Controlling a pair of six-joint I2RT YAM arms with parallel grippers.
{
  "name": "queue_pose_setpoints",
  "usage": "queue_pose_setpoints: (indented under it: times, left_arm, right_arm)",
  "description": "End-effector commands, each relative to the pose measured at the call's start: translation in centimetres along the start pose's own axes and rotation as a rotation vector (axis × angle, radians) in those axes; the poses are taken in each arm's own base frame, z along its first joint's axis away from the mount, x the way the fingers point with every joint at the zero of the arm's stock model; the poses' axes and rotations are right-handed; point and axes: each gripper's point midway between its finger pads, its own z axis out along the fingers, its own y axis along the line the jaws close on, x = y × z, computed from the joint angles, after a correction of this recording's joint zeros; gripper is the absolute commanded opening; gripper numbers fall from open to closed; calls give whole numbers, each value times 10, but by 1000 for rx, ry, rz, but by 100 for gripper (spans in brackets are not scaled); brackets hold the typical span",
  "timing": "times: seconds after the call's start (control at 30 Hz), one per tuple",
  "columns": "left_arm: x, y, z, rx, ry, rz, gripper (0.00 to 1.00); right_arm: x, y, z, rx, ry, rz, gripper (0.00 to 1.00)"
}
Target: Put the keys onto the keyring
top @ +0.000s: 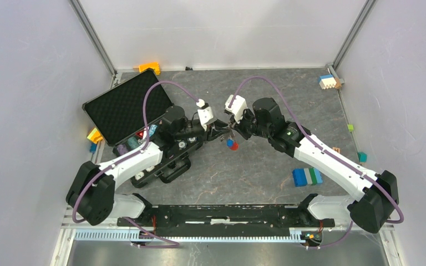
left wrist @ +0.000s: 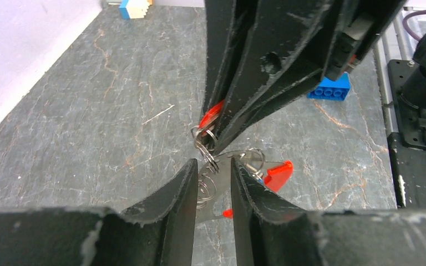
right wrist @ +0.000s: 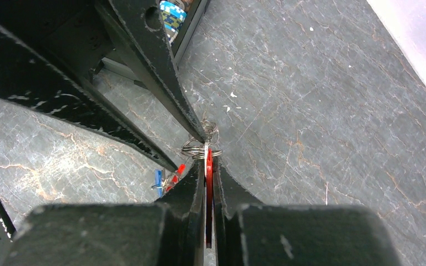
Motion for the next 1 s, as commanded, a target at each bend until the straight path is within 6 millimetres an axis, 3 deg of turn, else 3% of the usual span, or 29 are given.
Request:
queue_pose_setpoints:
  times: [0.0,0.6,0.83,0.97]
  left_arm:
    - [-8,8,4,-40,-41,-13,34]
    - [-5,6,8,-18,-41,-31,17]
    - [-7,8,12,-12,-43,-39,15]
    - [-5,7,13,-7,-40,-40,7]
  right_arm:
    - [-24,-5,-6,12,-87,-2,0]
    - [-24,-6,-8,12,-92,1,0]
    - [-23,-4,-6,3,-88,3,0]
    - [-22,-4,-6,3,-85,4,0]
